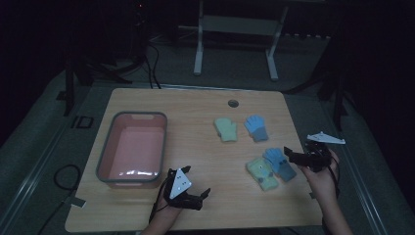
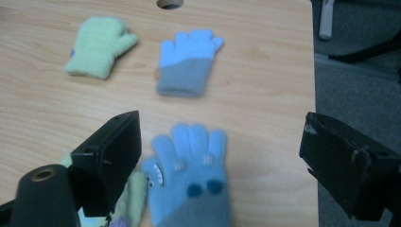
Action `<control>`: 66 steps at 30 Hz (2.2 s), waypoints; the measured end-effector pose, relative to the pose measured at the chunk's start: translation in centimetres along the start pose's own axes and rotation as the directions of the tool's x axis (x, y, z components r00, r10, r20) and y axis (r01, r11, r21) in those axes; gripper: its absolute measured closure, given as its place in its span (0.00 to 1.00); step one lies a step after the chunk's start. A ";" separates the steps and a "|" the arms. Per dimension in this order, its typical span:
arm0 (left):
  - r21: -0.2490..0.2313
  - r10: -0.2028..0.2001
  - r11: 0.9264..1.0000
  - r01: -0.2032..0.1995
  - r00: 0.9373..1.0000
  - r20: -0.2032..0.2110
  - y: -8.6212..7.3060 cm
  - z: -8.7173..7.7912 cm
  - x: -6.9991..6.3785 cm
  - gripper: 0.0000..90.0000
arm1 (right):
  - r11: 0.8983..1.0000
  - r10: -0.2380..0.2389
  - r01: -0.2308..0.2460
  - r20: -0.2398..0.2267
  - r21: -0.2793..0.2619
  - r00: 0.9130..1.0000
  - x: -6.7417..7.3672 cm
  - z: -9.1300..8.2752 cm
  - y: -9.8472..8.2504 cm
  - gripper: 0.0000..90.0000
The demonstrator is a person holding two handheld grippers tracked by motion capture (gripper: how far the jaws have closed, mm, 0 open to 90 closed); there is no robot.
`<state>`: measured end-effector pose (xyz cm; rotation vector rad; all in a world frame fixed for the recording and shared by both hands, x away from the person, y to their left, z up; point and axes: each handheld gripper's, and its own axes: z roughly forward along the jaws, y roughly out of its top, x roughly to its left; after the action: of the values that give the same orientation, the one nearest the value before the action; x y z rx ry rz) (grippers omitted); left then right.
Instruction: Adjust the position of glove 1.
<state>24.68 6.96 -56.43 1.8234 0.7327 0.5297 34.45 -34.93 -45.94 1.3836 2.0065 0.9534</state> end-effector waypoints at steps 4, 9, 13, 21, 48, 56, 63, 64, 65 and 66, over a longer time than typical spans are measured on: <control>-0.006 -0.003 1.000 0.003 1.000 0.002 0.0 -0.1 0.0 0.01 | 0.999 -0.043 0.043 -0.009 0.003 0.999 0.9 0.5 1.4 0.17; -0.003 0.001 1.000 -0.001 1.000 0.001 0.0 0.0 0.0 0.01 | 0.998 -0.055 0.055 -0.033 -0.006 0.998 1.8 1.2 2.5 0.24; -0.004 -0.004 1.000 0.004 1.000 0.003 0.0 0.0 0.1 0.01 | 0.999 -0.049 0.049 -0.063 -0.013 0.997 2.5 1.8 3.2 0.27; -0.004 -0.001 1.000 0.001 1.000 0.002 0.0 0.0 0.0 0.01 | 0.999 -0.026 0.025 -0.096 -0.020 0.995 3.4 3.0 4.3 0.33; 0.001 0.000 1.000 0.000 1.000 0.002 0.0 -0.1 0.0 0.01 | 0.992 -0.116 0.125 -0.199 0.035 0.973 6.9 7.9 6.7 0.31; 0.000 0.006 1.000 -0.006 1.000 0.001 0.0 0.0 -0.1 0.01 | 0.989 -0.128 0.142 -0.224 0.045 0.966 8.0 9.5 7.2 0.32; 0.000 0.007 1.000 -0.007 1.000 0.002 0.0 0.0 -0.1 0.01 | 0.987 -0.133 0.149 -0.238 0.053 0.962 8.9 11.2 7.5 0.35; 0.000 0.006 1.000 -0.006 1.000 0.003 0.0 0.0 -0.1 0.01 | 0.987 -0.134 0.151 -0.237 0.055 0.962 9.0 11.4 7.5 0.35; 0.000 0.006 1.000 -0.006 1.000 0.004 0.0 0.0 -0.1 0.01 | 0.987 -0.136 0.153 -0.239 0.056 0.962 9.1 11.7 7.5 0.36; 0.001 0.006 1.000 -0.006 1.000 0.004 0.0 0.0 -0.1 0.01 | 0.985 -0.141 0.159 -0.232 0.062 0.962 9.3 11.9 7.5 0.37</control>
<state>24.59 6.94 -56.44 1.8275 0.7248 0.5297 44.44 -21.45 -47.67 1.1863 2.3060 1.0111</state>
